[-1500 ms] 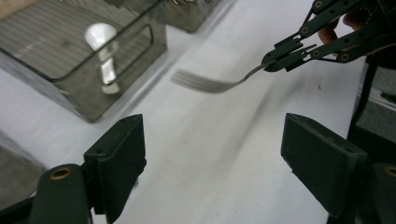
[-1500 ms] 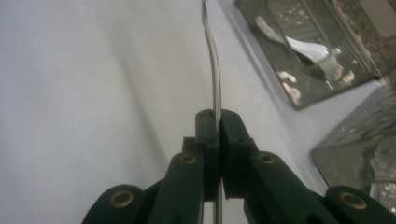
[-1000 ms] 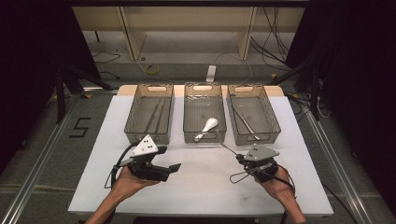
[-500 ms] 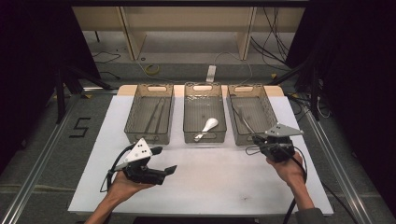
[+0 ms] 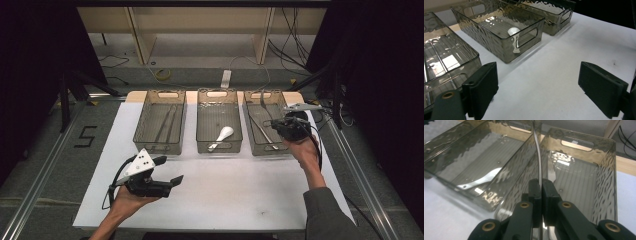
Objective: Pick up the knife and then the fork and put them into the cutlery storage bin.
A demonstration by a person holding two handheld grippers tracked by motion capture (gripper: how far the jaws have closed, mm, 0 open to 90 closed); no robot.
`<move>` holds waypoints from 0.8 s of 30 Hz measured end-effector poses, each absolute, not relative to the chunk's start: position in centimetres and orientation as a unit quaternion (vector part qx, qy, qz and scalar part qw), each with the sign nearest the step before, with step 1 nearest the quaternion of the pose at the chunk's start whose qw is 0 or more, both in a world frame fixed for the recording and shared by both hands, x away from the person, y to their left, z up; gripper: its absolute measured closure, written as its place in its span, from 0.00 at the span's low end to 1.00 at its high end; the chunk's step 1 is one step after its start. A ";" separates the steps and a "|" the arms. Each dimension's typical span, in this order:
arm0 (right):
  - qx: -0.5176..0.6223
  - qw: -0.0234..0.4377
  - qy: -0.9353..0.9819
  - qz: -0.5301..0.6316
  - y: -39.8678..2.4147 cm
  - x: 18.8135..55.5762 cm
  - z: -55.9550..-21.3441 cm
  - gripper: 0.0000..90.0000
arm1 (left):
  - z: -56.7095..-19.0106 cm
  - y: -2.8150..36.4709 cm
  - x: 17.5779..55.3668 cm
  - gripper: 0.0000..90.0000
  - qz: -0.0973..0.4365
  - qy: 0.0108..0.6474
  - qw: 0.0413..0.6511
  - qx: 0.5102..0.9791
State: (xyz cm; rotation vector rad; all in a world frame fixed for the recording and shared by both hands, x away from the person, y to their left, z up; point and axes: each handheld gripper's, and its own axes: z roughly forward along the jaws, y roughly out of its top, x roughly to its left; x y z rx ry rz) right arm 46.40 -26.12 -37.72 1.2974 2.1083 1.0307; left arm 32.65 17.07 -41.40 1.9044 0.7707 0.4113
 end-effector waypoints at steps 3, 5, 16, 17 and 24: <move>0.482 0.228 0.762 0.366 -25.9 47.6 -37.6 0.97 | -41.5 17.1 32.7 0.17 0.170 0.321 0.497 0.788; 0.490 0.228 0.760 0.360 -25.8 48.3 -37.6 0.97 | -41.5 17.1 32.7 0.17 0.170 0.320 0.497 0.788; 0.530 0.235 0.747 0.327 -25.5 50.7 -39.1 0.97 | -41.4 17.3 32.6 0.17 0.171 0.322 0.501 0.785; 0.532 0.233 0.745 0.327 -25.5 50.7 -39.2 0.97 | -41.4 17.3 32.6 0.17 0.173 0.322 0.500 0.785; 0.545 0.230 0.742 0.315 -24.9 51.2 -40.2 0.97 | -41.4 17.3 32.6 0.17 0.173 0.324 0.500 0.784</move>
